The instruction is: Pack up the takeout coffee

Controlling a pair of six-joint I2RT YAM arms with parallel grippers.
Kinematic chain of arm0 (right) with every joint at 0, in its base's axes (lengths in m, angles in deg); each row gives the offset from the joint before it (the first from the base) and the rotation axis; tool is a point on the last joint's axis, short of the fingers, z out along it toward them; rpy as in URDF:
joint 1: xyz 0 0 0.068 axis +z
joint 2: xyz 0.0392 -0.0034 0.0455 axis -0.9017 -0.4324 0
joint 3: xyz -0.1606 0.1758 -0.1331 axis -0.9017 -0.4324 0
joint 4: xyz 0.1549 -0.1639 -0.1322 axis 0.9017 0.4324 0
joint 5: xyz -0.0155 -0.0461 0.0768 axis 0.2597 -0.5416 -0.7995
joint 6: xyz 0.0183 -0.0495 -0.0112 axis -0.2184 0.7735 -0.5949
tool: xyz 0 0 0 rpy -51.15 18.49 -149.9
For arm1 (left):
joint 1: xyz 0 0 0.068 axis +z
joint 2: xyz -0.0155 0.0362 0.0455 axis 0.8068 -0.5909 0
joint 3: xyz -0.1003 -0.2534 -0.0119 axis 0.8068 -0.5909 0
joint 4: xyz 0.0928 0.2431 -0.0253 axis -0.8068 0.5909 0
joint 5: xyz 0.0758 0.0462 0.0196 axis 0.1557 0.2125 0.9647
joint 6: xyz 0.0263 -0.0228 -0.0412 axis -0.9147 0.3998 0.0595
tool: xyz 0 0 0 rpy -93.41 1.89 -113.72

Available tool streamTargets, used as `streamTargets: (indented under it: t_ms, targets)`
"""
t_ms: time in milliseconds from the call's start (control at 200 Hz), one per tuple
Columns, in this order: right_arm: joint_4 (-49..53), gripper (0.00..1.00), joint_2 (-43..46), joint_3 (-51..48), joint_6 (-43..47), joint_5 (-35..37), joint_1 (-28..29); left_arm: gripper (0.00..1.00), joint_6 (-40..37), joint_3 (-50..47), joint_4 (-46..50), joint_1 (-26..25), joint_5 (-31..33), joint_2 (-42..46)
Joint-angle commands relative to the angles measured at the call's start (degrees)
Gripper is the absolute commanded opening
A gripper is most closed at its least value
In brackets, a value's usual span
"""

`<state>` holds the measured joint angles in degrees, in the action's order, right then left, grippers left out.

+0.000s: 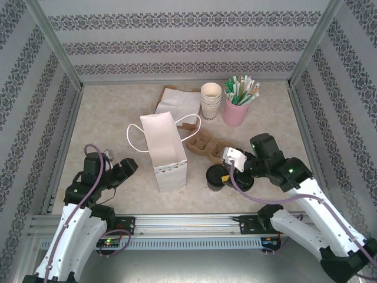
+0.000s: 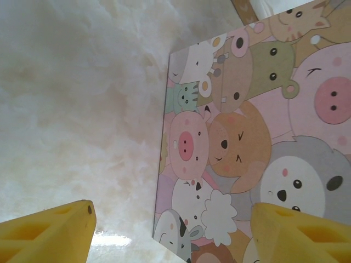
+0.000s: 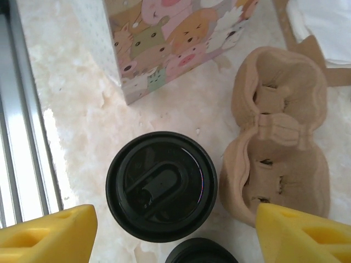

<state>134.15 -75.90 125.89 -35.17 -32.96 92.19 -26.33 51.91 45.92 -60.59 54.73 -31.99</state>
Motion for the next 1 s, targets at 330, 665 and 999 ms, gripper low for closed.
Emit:
streamTargets:
  t_ms: [330, 665, 999]
  targets:
    - [-3.0, 0.92, -5.9, -5.2, 15.8, -10.8, -2.3, 0.76, -2.6, 1.8, 0.1, -0.8, -0.1, -0.6]
    - [-3.4, 0.91, -12.0, -3.1, 17.0, -8.5, -0.7, 0.76, -2.4, 1.2, -2.8, -0.7, -0.8, -3.2]
    - [-4.2, 0.89, -15.6, -1.7, 15.7, -7.5, -0.1, 0.76, -2.5, 1.8, -2.9, -0.8, -0.9, -4.4]
